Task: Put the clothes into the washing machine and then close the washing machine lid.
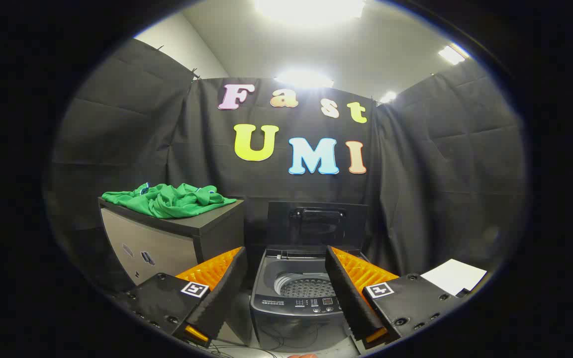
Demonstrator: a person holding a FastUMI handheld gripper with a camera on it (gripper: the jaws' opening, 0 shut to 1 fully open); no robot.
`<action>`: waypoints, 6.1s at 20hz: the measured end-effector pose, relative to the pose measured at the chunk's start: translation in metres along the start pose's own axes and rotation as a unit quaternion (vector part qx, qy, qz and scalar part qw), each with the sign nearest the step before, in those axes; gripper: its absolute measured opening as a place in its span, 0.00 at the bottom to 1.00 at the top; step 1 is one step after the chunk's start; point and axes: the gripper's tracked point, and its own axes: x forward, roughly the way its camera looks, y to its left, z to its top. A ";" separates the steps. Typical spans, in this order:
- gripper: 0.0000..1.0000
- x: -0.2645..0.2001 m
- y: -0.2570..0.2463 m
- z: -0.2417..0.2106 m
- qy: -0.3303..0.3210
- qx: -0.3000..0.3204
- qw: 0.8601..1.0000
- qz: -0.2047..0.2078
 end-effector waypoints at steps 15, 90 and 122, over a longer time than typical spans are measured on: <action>0.98 0.009 0.016 0.010 -0.008 -0.006 1.000 0.014; 0.96 0.209 0.309 0.038 0.379 -0.066 0.898 0.213; 0.01 0.206 0.285 0.160 0.191 0.045 0.936 0.291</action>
